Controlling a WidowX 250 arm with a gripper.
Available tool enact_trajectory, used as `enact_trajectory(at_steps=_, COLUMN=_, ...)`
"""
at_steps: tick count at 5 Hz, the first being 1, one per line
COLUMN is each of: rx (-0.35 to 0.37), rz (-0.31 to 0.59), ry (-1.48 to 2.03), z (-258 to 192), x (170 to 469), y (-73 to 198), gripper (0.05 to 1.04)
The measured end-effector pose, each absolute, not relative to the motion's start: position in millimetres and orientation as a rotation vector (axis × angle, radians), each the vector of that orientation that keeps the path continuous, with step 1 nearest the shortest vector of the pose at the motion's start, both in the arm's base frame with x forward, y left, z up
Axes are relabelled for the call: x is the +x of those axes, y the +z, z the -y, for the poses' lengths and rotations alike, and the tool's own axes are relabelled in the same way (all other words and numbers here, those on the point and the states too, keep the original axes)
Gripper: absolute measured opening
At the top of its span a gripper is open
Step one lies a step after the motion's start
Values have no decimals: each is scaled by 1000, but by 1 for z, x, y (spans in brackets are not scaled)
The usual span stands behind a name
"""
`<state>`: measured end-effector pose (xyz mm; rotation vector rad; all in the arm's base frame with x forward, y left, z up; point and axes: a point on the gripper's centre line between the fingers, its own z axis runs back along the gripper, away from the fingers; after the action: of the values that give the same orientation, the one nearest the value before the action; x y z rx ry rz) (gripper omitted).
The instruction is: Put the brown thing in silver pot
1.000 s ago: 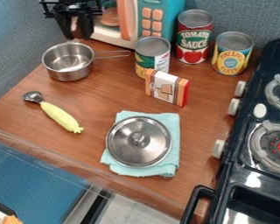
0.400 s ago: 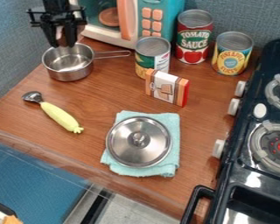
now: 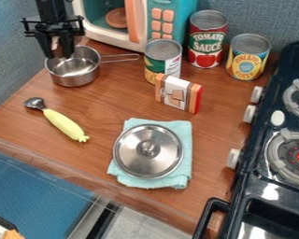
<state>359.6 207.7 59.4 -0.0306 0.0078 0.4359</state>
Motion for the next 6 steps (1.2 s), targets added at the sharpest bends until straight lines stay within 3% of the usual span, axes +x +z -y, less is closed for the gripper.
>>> enact_trajectory(at_steps=1, rx=-32, rz=-11, ry=431, z=-208, x=358, y=58, gripper=455)
enact_trajectory(at_steps=2, rx=-31, rz=-17, ry=431, z=-207, x=357, y=56, gripper=527)
enact_trajectory(at_steps=3, rx=-35, rz=-35, ry=424, z=-204, x=352, y=49, gripper=847)
enact_trajectory(at_steps=4, rx=-39, rz=-39, ry=426, z=-203, x=351, y=45, gripper=1012)
enact_trajectory(at_steps=5, rx=-54, rz=-40, ry=420, z=-199, x=350, y=44, gripper=1008)
enact_trajectory(at_steps=6, rx=-53, rz=26, ry=409, z=-195, x=353, y=70, gripper=1001)
